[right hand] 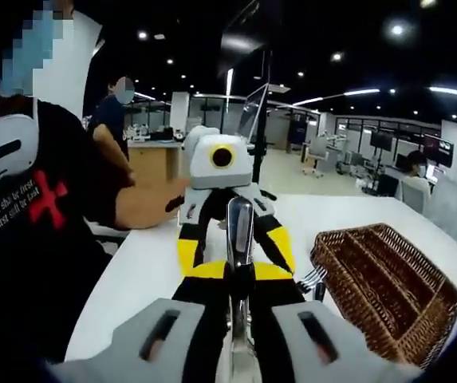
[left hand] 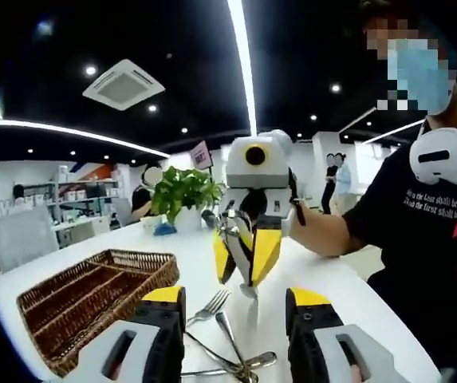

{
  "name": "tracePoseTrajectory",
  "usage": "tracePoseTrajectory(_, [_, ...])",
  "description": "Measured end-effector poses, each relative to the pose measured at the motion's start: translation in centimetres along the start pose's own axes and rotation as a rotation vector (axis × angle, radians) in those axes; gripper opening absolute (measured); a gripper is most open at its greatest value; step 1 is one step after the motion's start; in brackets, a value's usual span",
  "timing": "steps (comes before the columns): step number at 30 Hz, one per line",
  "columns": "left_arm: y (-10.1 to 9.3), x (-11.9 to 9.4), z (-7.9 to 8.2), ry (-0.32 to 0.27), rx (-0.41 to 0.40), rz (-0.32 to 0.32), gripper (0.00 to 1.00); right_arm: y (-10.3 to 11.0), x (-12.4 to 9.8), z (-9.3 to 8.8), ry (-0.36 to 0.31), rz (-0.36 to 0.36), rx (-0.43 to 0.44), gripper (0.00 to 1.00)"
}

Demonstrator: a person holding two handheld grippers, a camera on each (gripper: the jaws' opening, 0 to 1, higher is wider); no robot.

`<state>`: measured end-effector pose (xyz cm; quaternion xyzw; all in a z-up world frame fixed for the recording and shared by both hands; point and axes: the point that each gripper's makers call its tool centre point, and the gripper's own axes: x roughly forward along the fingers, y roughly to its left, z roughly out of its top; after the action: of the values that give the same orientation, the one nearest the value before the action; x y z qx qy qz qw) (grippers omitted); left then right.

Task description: Arrange the knives, forks, and spoons in their matching storage slots by inserting each utensil handle-first until every utensil is classified and aligned in the correct compartment

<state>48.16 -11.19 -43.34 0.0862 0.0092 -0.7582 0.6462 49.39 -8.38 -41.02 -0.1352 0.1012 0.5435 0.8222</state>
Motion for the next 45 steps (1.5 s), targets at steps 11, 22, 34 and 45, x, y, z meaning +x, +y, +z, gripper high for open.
tracePoseTrajectory(11, [-1.5, 3.4, 0.0, 0.001, -0.031, -0.039, 0.33, 0.6, 0.3, 1.0, -0.047, 0.007, -0.006, 0.07])
tracePoseTrajectory(22, [-1.3, 2.9, 1.5, -0.064, -0.039, -0.033, 0.08, 1.0, -0.3, 3.0, -0.117, 0.021, 0.001, 0.07])
tracePoseTrajectory(34, [-0.2, 1.2, 3.8, -0.121, 0.001, 0.028, 0.03, 0.3, -2.5, 5.1, -0.218, -0.009, -0.001, 0.02])
tracePoseTrajectory(45, [0.6, 0.1, 3.4, -0.018, 0.115, 0.105, 0.02, 0.2, -2.6, 4.5, -0.211, -0.012, -0.046, 0.04])
